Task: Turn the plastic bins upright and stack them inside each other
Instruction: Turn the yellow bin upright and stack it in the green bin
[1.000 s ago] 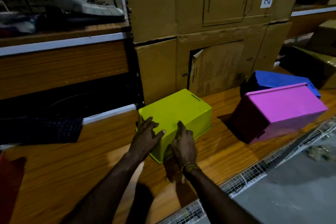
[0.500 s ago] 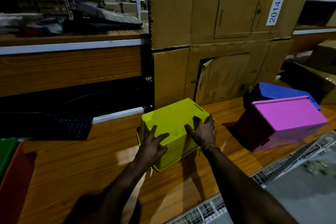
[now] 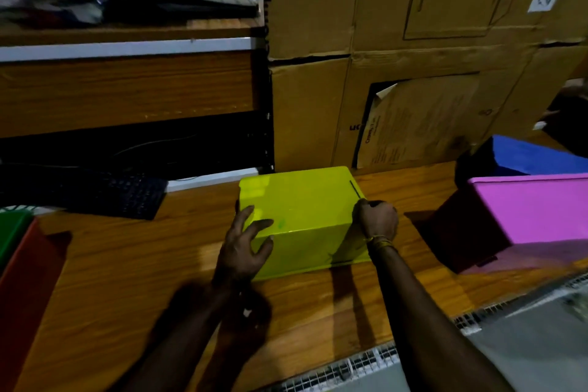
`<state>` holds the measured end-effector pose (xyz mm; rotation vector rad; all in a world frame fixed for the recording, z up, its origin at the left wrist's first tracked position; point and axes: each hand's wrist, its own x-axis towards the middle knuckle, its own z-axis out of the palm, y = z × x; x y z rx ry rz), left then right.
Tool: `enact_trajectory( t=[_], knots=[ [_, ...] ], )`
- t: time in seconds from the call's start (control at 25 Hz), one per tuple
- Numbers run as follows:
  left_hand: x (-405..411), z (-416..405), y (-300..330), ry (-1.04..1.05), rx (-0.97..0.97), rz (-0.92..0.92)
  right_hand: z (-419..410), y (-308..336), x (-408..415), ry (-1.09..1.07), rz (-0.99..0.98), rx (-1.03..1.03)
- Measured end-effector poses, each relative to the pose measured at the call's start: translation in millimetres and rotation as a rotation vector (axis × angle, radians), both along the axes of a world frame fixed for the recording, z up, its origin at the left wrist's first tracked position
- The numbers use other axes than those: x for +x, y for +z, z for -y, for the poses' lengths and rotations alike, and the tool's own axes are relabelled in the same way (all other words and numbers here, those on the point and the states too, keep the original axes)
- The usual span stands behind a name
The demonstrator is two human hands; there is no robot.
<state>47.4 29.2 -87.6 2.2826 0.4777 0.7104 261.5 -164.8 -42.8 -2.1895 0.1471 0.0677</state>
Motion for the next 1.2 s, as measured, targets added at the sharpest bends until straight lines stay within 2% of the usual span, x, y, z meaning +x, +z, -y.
enact_trajectory(
  t=[0.12, 0.4, 0.72, 0.84, 0.96, 1.08, 1.2],
  knots=[
    [-12, -10, -2, 0.012, 0.007, 0.023, 1, -3, -18, 0.075, -0.080, 0.082],
    [-72, -54, 25, 0.005, 0.009, 0.035, -5, 6, -114, 0.305, 0.008, -0.041],
    [-137, -68, 17, -0.004, -0.063, -0.010, -20, -7, -238, 0.363, 0.018, -0.012],
    [-150, -66, 11, 0.101, -0.070, -0.012, -21, -11, -269, 0.340, -0.018, 0.016],
    [-151, -43, 10, 0.282, -0.061, -0.059, -22, -10, -266, 0.325, 0.061, 0.044],
    [-156, 2, 10, 0.419, -0.268, -0.119, -20, -5, -236, 0.342, 0.075, 0.079],
    [-164, 46, 12, 0.316, -0.353, -0.071, -17, -10, -209, 0.501, -0.048, 0.196]
  ],
)
